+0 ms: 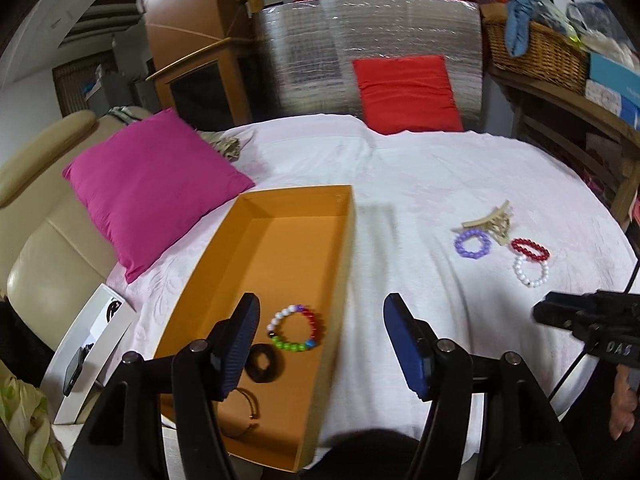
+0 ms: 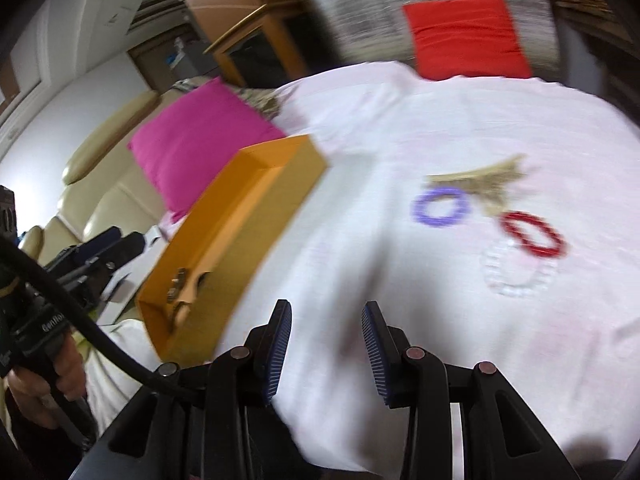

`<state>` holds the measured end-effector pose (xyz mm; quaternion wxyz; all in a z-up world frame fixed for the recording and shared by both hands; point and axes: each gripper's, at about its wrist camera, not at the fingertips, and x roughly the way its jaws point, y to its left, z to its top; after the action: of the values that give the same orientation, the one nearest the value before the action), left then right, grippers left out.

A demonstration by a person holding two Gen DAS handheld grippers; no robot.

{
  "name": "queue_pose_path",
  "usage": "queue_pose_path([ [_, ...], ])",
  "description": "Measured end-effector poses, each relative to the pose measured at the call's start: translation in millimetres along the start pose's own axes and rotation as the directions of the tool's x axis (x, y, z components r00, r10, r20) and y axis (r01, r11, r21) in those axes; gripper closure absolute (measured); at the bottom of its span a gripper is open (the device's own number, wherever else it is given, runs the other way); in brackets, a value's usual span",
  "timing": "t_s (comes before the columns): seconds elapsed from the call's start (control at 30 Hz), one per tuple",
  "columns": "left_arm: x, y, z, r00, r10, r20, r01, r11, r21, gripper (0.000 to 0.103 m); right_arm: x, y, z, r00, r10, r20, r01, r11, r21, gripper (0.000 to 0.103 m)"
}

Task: Organize jewelry
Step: 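Move both tools back over the remaining bracelets and claw clip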

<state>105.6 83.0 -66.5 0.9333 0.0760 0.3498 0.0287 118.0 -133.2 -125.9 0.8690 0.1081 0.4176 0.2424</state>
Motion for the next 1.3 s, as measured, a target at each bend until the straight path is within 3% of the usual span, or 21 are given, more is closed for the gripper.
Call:
queue_pose_path([
  [0.23, 0.1, -25.2, 1.3, 1.0, 0.001, -0.016, 0.0, 0.999, 0.033, 0.038, -39.7, -51.0, -10.8, 0.996, -0.078, 0.053, 0.075, 0.996, 0.057, 0.063],
  [0.5, -1.9, -46.1, 3.6, 1.0, 0.012, -0.023, -0.01, 0.998, 0.055, 0.038, -45.5, -71.7, -16.9, 0.995, -0.073, 0.07, 0.065, 0.992, 0.111, 0.063],
  [1.3, -11.4, -120.2, 15.8, 1.0, -0.013, -0.003, 0.013, 0.984, 0.175, 0.037, -96.0, -136.1, -36.6, 0.979, -0.162, 0.123, 0.133, 0.967, 0.216, 0.063],
])
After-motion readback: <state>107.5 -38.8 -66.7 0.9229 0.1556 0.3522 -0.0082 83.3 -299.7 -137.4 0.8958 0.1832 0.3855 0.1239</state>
